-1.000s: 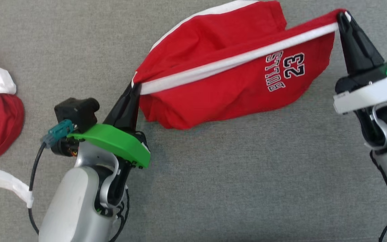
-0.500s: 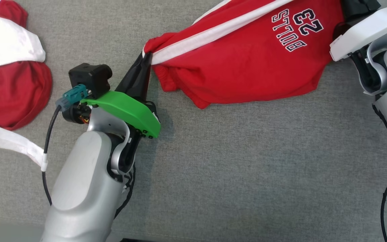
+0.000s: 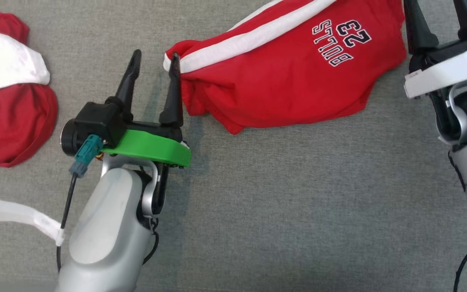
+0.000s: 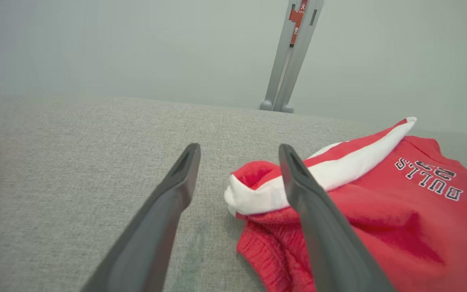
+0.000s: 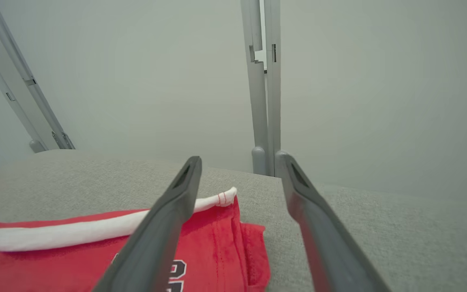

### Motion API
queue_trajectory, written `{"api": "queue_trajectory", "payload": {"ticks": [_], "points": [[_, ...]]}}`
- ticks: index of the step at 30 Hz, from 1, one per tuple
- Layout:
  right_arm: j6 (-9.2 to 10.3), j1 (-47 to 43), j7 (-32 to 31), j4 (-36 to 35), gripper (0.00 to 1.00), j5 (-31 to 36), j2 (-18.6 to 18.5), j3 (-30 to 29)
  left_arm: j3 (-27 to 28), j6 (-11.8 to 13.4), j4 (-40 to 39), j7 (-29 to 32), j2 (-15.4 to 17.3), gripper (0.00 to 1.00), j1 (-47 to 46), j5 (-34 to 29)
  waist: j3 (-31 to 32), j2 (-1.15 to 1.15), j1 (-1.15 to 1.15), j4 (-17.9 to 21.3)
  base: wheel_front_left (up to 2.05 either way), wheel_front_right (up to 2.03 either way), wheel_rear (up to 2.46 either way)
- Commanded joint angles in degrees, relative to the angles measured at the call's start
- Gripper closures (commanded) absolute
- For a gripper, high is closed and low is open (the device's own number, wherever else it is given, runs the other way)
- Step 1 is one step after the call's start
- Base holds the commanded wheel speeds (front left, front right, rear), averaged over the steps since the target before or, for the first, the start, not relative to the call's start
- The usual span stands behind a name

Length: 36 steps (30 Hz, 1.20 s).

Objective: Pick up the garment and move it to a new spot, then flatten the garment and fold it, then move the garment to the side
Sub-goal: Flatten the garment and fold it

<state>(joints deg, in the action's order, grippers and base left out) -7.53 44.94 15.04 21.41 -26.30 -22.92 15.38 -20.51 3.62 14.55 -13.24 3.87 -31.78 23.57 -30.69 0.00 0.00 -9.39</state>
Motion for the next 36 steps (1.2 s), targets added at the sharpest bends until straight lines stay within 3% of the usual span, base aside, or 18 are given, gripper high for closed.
{"api": "queue_trajectory", "payload": {"ticks": [1, 8, 16, 24, 36], "points": [[0.07, -2.40, 0.10, -2.17, 0.00, 1.22, 0.75, -1.19, 0.68, 0.94, -0.54, -0.73, 0.63, 0.00, 1.00, -1.11, 1.70, 0.00, 0.00, 1.86, 0.00, 0.00, 0.00], [0.06, -15.16, 0.11, -13.22, 0.00, 5.23, 5.00, -8.35, 3.45, 3.97, -3.08, -1.93, 3.27, 0.00, 4.13, -4.66, 4.92, 0.00, 0.00, 5.65, 0.00, 0.00, 0.00], [0.06, -27.13, 0.12, -20.31, 0.00, 7.85, 7.95, -11.08, 5.34, 4.91, -4.77, -1.97, 5.48, 0.00, 9.73, -5.38, 8.35, 0.00, 0.00, 9.31, 0.00, 0.00, 0.00], [0.06, -35.25, 0.04, -22.68, 0.00, 8.27, 9.19, -11.71, 4.94, 5.78, -6.69, -1.94, 5.97, 0.00, 15.39, -6.18, 10.66, 0.00, 0.00, 10.73, 0.00, 0.00, 0.00], [0.06, -35.98, -0.19, -22.93, 0.00, 8.13, 9.08, -12.13, 5.02, 6.16, -7.81, -1.95, 6.54, 0.00, 16.23, -5.95, 11.21, 0.00, 0.00, 10.53, 0.00, 0.00, 0.00]]}}
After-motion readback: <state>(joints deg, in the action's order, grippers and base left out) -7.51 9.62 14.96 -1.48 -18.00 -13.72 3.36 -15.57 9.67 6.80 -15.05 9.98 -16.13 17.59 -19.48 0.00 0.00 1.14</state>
